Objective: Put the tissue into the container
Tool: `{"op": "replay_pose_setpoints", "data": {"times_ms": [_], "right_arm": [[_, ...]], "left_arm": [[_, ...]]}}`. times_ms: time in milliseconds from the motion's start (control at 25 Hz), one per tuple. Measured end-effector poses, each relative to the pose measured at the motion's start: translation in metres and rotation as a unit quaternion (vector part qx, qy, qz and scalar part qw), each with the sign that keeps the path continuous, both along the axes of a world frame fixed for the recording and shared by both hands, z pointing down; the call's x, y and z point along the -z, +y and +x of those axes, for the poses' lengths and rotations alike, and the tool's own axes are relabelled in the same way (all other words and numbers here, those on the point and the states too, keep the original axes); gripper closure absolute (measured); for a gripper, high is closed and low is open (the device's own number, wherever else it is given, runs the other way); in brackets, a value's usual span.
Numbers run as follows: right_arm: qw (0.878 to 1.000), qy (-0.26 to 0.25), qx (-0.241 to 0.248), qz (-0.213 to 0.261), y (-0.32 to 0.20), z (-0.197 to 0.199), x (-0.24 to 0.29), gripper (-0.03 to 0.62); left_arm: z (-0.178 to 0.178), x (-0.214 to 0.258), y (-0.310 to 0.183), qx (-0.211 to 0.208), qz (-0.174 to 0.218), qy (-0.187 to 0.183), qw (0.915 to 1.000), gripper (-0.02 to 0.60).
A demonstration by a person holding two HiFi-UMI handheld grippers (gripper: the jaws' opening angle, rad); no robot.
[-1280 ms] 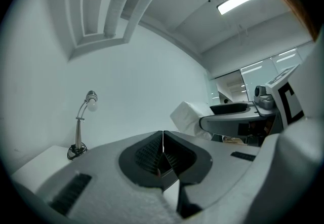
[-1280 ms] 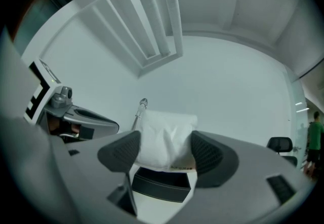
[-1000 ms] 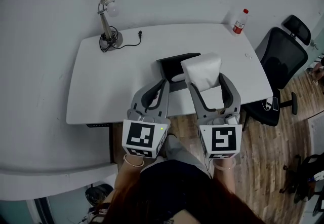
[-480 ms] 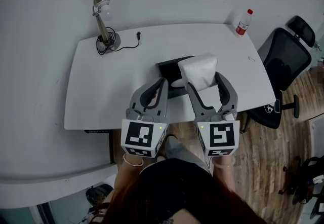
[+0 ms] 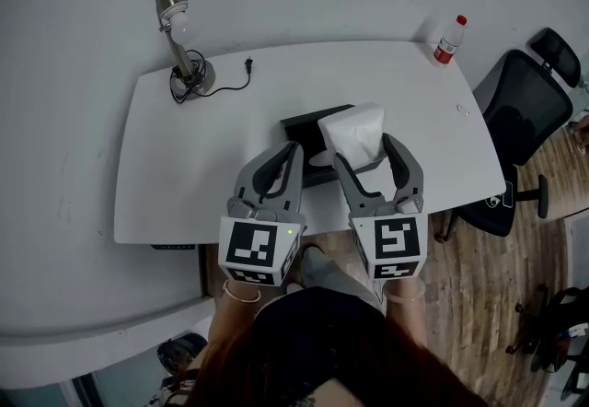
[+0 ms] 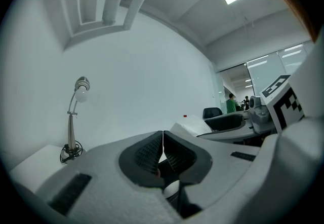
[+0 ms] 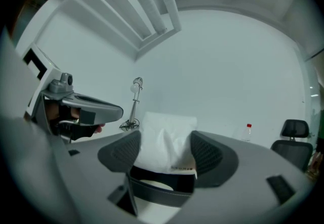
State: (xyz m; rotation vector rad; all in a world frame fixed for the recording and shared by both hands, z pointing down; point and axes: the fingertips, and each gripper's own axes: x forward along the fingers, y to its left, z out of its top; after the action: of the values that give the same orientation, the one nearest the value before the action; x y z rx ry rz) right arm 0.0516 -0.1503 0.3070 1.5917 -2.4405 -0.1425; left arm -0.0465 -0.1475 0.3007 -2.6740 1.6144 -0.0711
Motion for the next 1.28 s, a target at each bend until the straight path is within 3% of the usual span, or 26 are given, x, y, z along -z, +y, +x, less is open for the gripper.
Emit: {"op": "replay_pose_setpoints", "data": {"times_ms": [1280], "right_arm": [[0.990,0.024,0.007,-0.138,-0.056,-0.012,-0.092,0.266]], "left_arm": [[-0.007,-0.045,-0.055,0.004,-0.062,-0.002,0.9981,0.554]]}}
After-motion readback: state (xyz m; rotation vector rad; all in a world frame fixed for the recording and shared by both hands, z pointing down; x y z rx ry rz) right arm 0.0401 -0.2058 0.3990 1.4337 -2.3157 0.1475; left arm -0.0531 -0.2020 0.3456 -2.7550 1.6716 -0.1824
